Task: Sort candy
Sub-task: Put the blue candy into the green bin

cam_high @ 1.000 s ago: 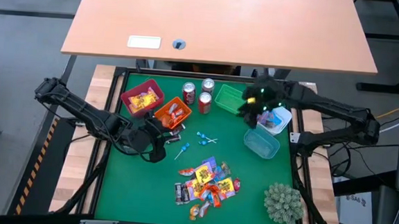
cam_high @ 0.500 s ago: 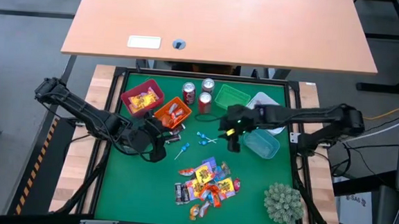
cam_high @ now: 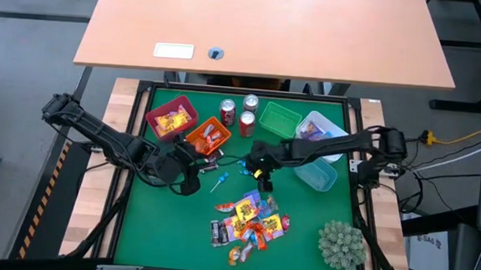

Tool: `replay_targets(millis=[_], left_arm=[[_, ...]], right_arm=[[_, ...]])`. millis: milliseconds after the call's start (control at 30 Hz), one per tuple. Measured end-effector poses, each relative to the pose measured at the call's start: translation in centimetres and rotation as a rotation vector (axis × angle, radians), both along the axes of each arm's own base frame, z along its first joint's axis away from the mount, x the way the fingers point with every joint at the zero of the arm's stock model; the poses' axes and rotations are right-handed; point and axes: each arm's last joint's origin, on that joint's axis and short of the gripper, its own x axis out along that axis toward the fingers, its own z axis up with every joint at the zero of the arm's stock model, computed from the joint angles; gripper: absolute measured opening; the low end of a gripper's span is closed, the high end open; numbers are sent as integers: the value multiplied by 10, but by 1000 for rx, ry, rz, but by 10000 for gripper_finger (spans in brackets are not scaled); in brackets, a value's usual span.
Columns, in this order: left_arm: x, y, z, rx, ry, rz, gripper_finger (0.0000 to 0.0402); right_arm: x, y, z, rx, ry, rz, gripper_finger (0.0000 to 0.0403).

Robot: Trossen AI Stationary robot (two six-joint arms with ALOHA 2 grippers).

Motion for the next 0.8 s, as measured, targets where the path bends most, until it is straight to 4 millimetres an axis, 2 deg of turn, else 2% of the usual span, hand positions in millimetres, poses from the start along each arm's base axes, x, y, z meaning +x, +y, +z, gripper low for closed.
replay_targets(millis=[267, 533, 800], left_arm=[[0, 0, 0, 0, 0, 0, 103], [0, 0, 0, -1, -1, 0, 103], [0, 0, 0, -1, -3, 0, 103]], right_arm=[[9, -1, -25, -70, 38, 8, 133], [17, -1, -38, -83, 7, 26, 133], [17, -3, -43, -115, 29, 8, 133]])
